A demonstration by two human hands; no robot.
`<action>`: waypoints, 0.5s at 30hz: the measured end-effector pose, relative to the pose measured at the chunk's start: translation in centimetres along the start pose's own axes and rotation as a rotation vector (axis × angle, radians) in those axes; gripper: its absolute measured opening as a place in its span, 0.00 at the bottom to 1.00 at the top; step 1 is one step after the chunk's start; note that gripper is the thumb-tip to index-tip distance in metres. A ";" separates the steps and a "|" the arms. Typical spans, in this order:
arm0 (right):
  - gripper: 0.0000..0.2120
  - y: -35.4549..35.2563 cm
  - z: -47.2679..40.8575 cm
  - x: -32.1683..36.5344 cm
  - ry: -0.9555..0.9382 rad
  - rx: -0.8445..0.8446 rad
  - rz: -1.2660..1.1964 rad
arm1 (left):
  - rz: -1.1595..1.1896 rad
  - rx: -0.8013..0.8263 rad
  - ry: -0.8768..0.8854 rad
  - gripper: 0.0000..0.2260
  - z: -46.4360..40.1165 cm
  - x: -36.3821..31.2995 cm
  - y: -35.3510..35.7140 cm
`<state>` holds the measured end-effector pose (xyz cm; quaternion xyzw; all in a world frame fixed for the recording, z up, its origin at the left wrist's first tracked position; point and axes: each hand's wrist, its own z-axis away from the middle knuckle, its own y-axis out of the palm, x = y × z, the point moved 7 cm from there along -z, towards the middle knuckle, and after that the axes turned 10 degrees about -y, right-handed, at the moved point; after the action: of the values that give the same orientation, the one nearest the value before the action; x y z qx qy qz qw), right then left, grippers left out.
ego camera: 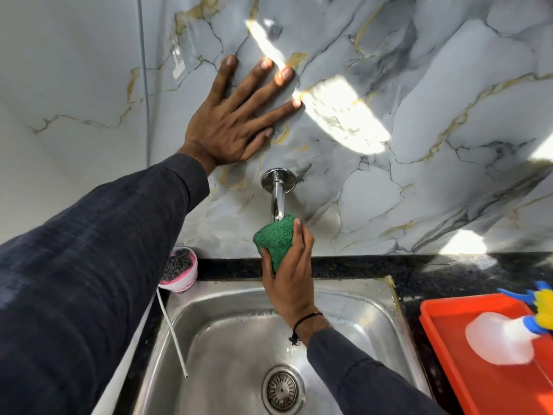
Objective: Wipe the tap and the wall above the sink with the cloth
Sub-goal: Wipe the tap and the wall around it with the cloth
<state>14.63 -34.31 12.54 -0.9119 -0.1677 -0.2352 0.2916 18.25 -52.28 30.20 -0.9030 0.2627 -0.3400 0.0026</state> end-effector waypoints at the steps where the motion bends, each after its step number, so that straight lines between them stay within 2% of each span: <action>1: 0.35 0.1 0.3 -0.1 -0.019 0.017 -0.006 | 0.005 0.002 0.000 0.29 0.0 -0.1 0.0; 7: 0.34 -0.2 1.6 -0.2 0.074 0.047 -0.084 | -0.015 0.014 0.000 0.29 0.0 0.1 -0.1; 13: 0.32 -2.2 5.2 -3.1 0.107 0.241 -0.113 | 0.005 0.011 -0.013 0.29 -0.1 0.2 -0.5; 15: 0.32 -4.1 4.8 -4.6 0.171 0.200 -0.108 | 0.012 0.010 -0.020 0.29 -0.1 0.3 -0.4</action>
<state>10.55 -28.95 8.53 -0.8445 -0.2138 -0.3096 0.3813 18.56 -52.02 30.52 -0.9048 0.2664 -0.3321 0.0116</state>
